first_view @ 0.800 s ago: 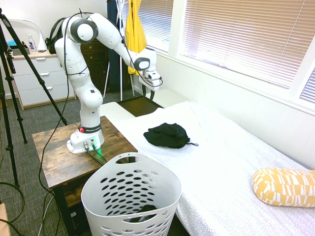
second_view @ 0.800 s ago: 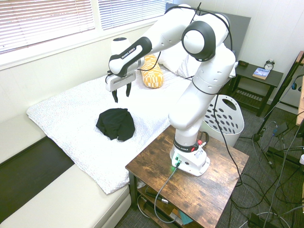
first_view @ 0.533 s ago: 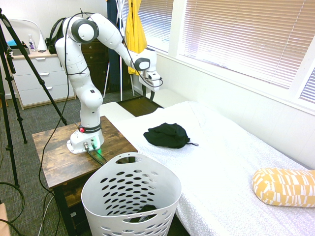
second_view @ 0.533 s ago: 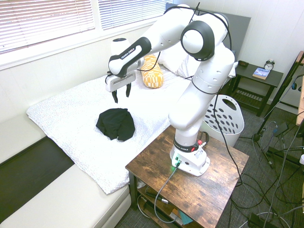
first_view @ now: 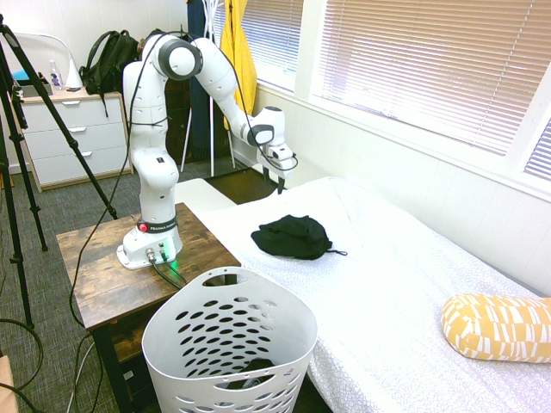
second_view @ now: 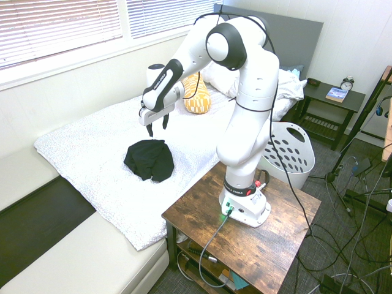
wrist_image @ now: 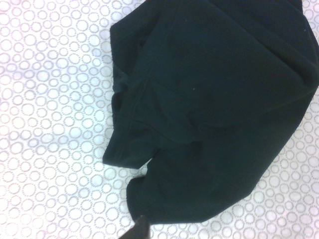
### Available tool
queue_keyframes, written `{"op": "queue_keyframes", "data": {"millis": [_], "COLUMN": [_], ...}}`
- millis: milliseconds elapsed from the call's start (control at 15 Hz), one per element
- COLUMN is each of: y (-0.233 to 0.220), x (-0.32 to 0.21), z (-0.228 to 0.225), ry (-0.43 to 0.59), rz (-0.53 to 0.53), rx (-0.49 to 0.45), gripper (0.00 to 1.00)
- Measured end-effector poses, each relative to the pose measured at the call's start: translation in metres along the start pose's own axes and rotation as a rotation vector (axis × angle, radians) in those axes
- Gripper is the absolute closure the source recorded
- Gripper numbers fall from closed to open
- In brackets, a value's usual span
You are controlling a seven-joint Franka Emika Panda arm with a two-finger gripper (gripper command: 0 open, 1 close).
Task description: Put my clothes in the laundry bag
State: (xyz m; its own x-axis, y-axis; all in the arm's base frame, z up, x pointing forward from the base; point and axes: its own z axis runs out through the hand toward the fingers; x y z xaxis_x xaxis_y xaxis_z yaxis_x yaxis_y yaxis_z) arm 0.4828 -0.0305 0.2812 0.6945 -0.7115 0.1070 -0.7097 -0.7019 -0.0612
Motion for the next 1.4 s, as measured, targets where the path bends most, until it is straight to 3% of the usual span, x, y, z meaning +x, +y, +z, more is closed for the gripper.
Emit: {"op": "queue_keyframes", "data": {"millis": [400, 1400], "y": [-0.018, -0.059], "x": [0.053, 0.136], "z": [0.084, 0.195], "ry": [0.028, -0.004], "rz": [-0.043, -0.147], "rx": [-0.05, -0.064], "gripper": [0.0, 0.0]}}
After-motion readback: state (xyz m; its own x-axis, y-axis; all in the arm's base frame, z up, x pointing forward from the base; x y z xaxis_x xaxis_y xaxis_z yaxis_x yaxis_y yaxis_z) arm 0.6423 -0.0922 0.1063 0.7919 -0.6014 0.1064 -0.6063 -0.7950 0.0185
